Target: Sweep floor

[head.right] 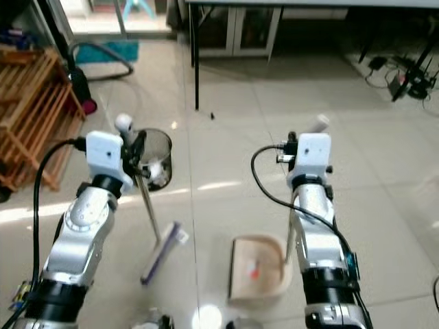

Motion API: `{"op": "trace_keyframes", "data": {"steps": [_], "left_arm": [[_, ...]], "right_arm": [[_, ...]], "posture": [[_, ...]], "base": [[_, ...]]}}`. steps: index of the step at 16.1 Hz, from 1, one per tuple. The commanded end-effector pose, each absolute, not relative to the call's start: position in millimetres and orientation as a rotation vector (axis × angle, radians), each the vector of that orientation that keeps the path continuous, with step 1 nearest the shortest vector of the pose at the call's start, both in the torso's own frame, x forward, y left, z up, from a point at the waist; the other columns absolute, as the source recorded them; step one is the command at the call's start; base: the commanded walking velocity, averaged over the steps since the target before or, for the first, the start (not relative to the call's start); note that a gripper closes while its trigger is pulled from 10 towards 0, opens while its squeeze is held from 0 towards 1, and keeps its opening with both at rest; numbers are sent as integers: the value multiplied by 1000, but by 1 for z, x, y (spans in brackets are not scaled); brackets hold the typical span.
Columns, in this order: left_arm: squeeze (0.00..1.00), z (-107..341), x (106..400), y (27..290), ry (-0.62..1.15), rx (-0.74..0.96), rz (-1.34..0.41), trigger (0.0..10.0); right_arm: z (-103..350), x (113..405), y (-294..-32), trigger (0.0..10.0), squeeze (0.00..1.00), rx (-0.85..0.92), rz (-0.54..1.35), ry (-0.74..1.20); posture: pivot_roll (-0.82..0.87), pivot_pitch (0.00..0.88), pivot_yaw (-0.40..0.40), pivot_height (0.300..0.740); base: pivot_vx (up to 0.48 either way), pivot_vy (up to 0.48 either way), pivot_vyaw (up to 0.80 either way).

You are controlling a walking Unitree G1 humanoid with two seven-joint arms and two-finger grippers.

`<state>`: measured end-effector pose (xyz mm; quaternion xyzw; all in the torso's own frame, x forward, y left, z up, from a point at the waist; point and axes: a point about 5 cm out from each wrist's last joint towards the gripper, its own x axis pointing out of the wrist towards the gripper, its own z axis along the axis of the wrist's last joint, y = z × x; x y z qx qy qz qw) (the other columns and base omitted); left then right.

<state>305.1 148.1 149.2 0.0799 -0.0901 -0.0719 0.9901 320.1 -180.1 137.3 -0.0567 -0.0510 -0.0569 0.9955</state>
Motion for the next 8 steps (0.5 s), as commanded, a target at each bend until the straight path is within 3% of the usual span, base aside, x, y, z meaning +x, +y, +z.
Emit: {"op": "trace_keyframes", "data": {"steps": [1, 4, 8], "left_arm": [[0, 156, 306, 153, -213, 190, -130, 10000], [0, 156, 307, 152, -213, 191, -135, 10000], [0, 155, 307, 152, -208, 193, -141, 10000]], "right_arm": [[146, 322, -174, 10000, 0, -103, -93, -144], [147, 323, -173, 10000, 0, -141, -83, -145], [148, 324, -174, 10000, 0, -171, -118, -148]], "posture": [[5, 125, 1, 740], [6, 127, 2, 740], [8, 128, 5, 740]], "base": [[401, 0, 0], [399, 0, 0], [402, 0, 800]]}}
